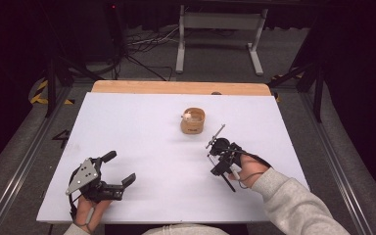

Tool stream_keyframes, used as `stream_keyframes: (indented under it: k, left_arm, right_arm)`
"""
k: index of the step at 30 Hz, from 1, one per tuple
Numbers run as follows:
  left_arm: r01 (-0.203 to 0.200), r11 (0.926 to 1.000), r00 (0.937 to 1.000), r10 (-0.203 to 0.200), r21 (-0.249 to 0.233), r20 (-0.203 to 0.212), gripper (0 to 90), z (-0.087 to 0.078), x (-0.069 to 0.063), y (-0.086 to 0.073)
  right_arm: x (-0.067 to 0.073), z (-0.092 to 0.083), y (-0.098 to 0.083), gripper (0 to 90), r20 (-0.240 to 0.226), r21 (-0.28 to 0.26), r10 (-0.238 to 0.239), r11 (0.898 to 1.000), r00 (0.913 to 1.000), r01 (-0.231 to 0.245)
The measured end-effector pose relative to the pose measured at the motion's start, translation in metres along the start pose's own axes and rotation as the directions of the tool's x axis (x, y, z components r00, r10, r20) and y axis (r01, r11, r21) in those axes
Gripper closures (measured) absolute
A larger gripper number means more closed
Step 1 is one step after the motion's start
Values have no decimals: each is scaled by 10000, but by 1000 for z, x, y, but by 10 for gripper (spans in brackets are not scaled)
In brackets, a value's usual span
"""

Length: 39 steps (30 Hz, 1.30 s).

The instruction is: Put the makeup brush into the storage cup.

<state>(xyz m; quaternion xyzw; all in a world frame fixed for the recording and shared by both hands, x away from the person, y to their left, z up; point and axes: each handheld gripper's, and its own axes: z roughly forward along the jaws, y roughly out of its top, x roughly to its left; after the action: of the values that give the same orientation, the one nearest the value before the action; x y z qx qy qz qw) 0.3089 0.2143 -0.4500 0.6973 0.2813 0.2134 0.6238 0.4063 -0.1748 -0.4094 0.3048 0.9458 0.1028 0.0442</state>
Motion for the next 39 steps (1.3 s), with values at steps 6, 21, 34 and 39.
stream_keyframes:
  k: [6, 21, 34, 39]
  left_arm:
    - [-41, 10000, 10000, 41, -16, -1, 3, 0, 0, 0]
    - [-37, 10000, 10000, 37, 3, 2, 3, 0, -2, 1]
    - [-46, 10000, 10000, 46, 10, 12, 3, 0, -2, 1]
    - [-32, 10000, 10000, 32, 1, 18, 3, 0, -1, 0]
  right_arm:
    - [1, 5, 1, 596, -50, 164, 78, 9998, 10000, -78]
    - [0, 6, 3, 813, 149, 370, 256, 9990, 9996, -262]
    - [1, 8, 9, 826, 386, 827, 432, 9955, 9983, -463]
    - [-1, 13, 10, 835, 302, 1146, 549, 9917, 9980, -580]
